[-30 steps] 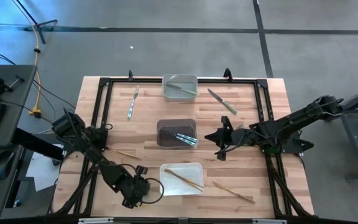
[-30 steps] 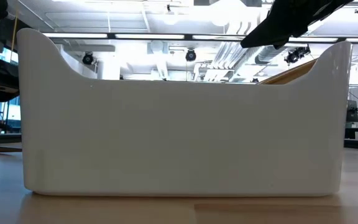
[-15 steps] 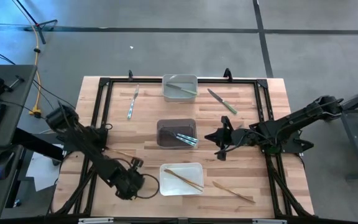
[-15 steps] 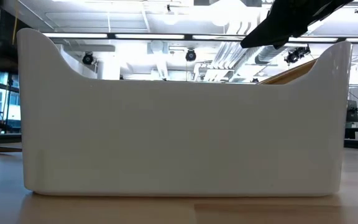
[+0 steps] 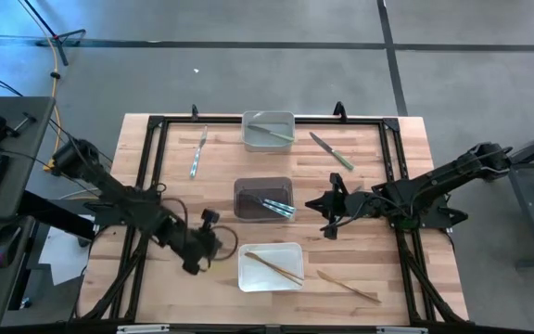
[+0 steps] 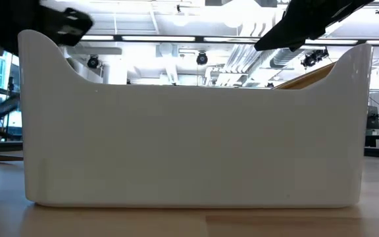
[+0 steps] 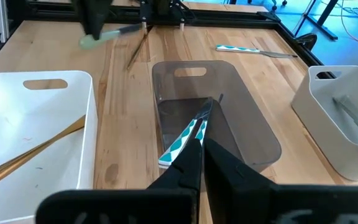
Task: Sort silverware by color (type)
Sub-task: Put the green table knife into the gray bin
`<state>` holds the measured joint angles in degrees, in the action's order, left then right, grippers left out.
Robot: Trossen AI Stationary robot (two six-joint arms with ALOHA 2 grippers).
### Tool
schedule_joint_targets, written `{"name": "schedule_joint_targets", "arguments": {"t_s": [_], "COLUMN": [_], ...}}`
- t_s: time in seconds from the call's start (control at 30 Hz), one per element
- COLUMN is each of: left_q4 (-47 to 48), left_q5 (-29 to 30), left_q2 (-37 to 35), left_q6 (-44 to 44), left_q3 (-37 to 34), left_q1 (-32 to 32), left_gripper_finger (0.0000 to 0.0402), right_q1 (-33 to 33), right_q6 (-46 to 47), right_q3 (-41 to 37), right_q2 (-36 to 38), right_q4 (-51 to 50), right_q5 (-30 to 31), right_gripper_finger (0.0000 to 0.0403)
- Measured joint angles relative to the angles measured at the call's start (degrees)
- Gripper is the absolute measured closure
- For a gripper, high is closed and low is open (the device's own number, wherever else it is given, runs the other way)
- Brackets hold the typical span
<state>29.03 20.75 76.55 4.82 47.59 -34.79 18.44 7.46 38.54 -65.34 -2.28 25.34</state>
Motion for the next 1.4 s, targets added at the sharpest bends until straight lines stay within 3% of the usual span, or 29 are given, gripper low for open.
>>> {"name": "schedule_joint_targets", "arguments": {"t_s": [0.3, 0.73, 1.07, 1.4], "left_q4": [-10.9, -38.2, -55.3, -60.7], "left_q5": [1.5, -13.2, -24.9, -26.7], "left_q2": [-6.0, -1.6, 9.5, 21.7], "left_q6": [-23.1, -53.9, -53.3, -52.7], "left_q3": [0.0, 0.1, 0.1, 6.2], "left_q1": [14.9, 38.7, 53.0, 58.4], "left_gripper_finger": [0.0399, 0.0399, 0.0399, 0.0399], "right_q1": [0.0, 0.0, 0.0, 0.0], "right_q6": [0.0, -2.6, -3.7, -4.1], "right_q3": [0.0, 0.0, 0.0, 0.0], "right_q2": [0.0, 0.0, 0.0, 0.0], "right_q4": [0.0, 0.2, 0.3, 0.3], "right_q5": [1.1, 1.2, 1.1, 1.1], "right_gripper_finger": [0.0403, 0.0403, 0.0403, 0.0403]}}
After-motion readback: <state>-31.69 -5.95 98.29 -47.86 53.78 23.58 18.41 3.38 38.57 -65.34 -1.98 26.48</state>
